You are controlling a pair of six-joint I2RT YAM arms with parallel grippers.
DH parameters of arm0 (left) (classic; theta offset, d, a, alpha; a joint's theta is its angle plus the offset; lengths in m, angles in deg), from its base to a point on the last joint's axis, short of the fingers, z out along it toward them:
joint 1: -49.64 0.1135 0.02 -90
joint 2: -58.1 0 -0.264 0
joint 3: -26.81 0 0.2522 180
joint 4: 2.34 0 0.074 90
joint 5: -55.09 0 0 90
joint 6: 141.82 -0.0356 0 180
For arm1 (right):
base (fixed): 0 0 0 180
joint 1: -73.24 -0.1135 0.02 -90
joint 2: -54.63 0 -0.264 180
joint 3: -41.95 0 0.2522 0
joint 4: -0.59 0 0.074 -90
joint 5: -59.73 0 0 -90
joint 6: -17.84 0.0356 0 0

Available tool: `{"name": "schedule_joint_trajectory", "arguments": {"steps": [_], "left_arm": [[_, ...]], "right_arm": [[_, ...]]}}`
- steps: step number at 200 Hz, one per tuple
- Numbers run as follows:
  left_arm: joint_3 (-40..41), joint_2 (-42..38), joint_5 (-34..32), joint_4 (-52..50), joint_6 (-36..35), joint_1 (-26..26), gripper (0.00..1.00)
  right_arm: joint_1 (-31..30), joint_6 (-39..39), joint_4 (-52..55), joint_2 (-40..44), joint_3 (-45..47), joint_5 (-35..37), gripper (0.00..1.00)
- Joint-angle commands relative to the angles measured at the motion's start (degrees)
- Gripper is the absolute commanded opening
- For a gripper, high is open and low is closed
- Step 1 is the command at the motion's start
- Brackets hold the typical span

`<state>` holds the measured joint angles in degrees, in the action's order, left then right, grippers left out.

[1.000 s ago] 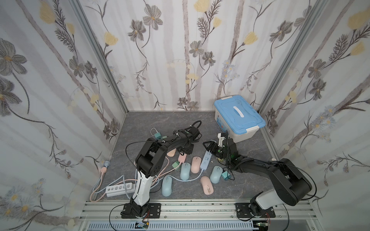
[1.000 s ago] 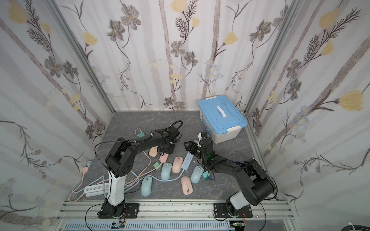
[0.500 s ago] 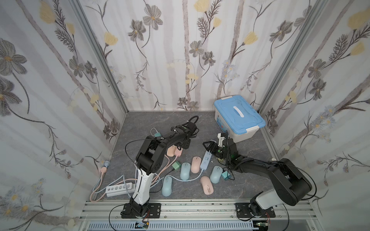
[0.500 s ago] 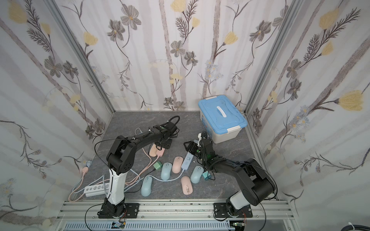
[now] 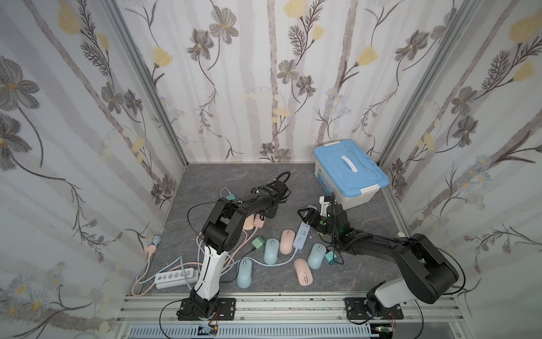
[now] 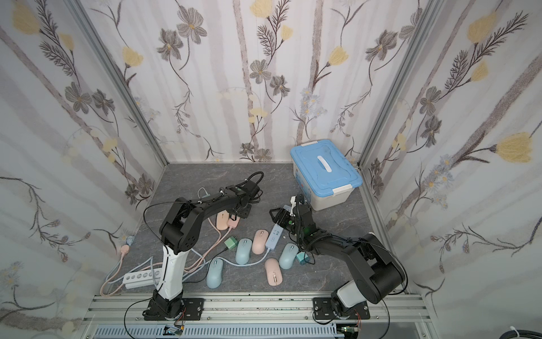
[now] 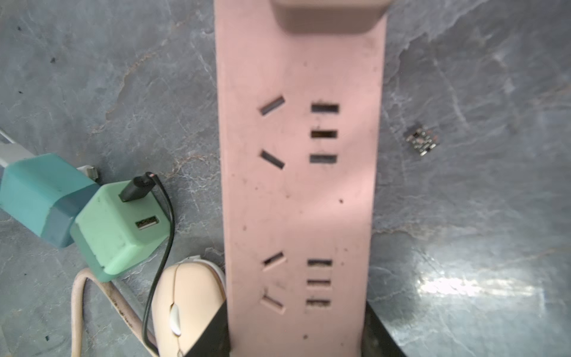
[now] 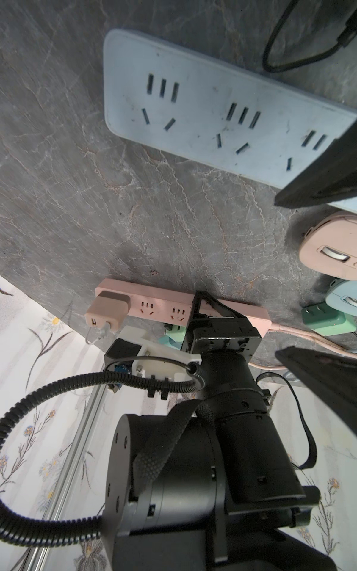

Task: Unplug the wireless mouse
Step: Place the socket at the center of the board, then remove the plug from the socket.

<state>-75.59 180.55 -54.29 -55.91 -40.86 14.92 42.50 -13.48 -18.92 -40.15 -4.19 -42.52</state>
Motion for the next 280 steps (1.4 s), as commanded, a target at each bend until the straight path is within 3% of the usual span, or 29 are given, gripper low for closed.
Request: {"name": "schedule_joint_trajectory", "arguments": {"steps": [1,19,37,67,97,161,186,280], "left_arm": [[3.2,-1.6,6.9,-0.8,2.4,0.0,0.55],[4.7,-3.3,10.0,-0.7,3.9,-0.2,0.68],[5.0,-4.2,11.8,-0.9,4.2,-1.0,0.76],[6.8,-7.2,11.6,-1.0,5.4,-1.3,0.83],[2.6,-8.9,11.9,-2.8,6.7,-0.1,0.84],[-10.0,-3.2,11.5,-6.4,5.9,1.0,0.83],[-14.2,-0.6,10.9,-7.1,5.7,2.0,0.69],[-30.7,11.3,7.4,-12.1,2.0,4.1,0.51]], "right_arm": [[0.0,0.5,-3.1,-0.3,-0.1,-0.1,0.72],[0.0,0.6,-3.3,-0.2,0.0,-0.1,0.72],[0.0,0.8,-3.5,-0.3,0.0,-0.1,0.72],[0.0,1.0,-3.7,-0.5,0.1,-0.2,0.72],[0.0,1.2,-3.8,-0.4,0.3,-0.2,0.72],[0.0,1.1,-3.6,-0.4,0.5,0.1,0.72],[0.1,1.0,-3.4,-0.5,0.3,0.1,0.72],[0.4,0.9,-3.1,-2.6,-1.6,-0.2,0.72]]}}
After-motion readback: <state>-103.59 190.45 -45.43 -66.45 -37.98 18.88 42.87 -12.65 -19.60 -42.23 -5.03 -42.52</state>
